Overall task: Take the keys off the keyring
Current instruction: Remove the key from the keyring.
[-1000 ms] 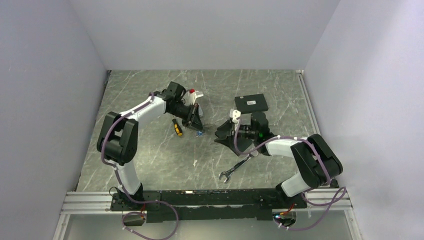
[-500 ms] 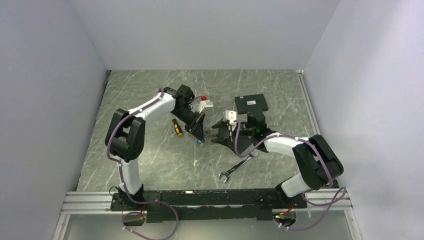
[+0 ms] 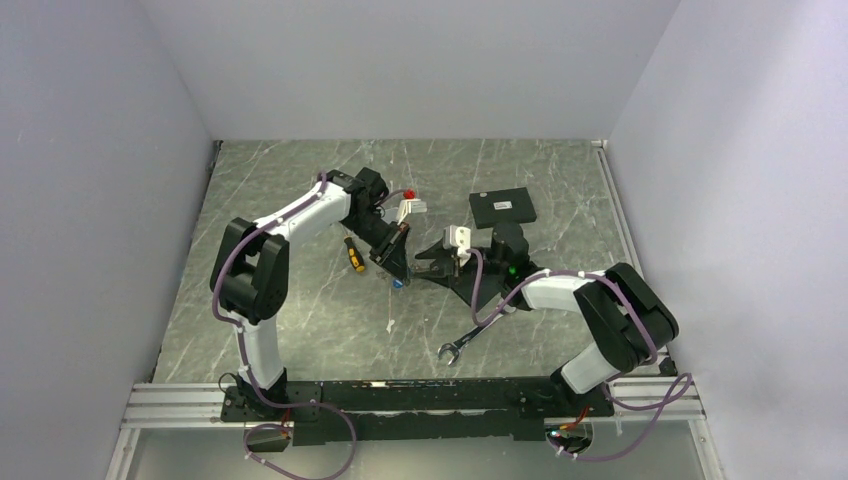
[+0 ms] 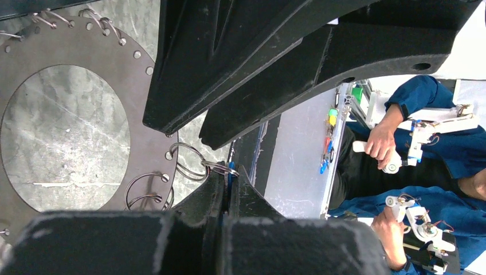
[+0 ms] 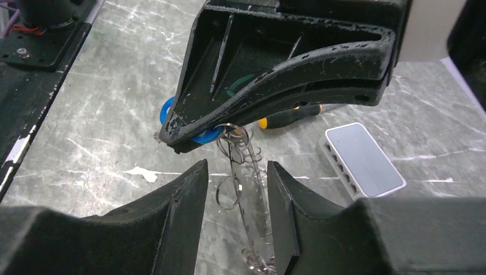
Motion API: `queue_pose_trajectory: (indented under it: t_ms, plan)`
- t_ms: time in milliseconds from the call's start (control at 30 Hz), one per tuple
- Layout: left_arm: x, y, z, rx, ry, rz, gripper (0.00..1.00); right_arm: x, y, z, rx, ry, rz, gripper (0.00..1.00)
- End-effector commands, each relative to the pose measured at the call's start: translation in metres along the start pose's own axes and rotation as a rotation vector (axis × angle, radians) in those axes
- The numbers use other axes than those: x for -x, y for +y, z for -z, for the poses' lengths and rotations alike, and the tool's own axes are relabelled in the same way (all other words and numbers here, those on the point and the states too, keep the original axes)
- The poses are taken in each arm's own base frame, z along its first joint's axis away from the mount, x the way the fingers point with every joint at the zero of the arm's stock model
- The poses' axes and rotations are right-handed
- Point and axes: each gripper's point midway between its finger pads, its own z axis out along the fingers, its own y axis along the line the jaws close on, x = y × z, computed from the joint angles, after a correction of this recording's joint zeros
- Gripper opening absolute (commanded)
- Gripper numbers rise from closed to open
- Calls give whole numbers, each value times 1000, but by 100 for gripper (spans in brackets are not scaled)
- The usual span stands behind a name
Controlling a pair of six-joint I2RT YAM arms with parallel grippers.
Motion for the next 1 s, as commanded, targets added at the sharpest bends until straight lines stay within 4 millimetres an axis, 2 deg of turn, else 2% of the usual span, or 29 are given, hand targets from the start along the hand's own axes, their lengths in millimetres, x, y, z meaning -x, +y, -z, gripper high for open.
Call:
queue_pose_trajectory:
  t_ms: [0, 333, 433, 600, 833, 967]
  plan:
    - [9, -15, 2, -57, -18, -66, 0, 17, -3, -5, -2, -66, 60, 45]
    - [7, -20, 1, -64, -16, -78, 0, 13, -2, -13, 8, -58, 59, 38]
    - [6, -20, 0, -59, -13, -71, 0, 15, -5, -15, -9, -66, 51, 27]
    - [1, -16, 7, -11, -11, -60, 0, 16, -10, -13, -44, -63, 40, 0]
    - [0, -6, 34, 75, -78, -28, 0, 16, -18, -6, -104, -63, 12, 0]
    - [-4, -1, 38, 98, -98, -10, 0, 20, -19, -4, -112, -80, -10, 0]
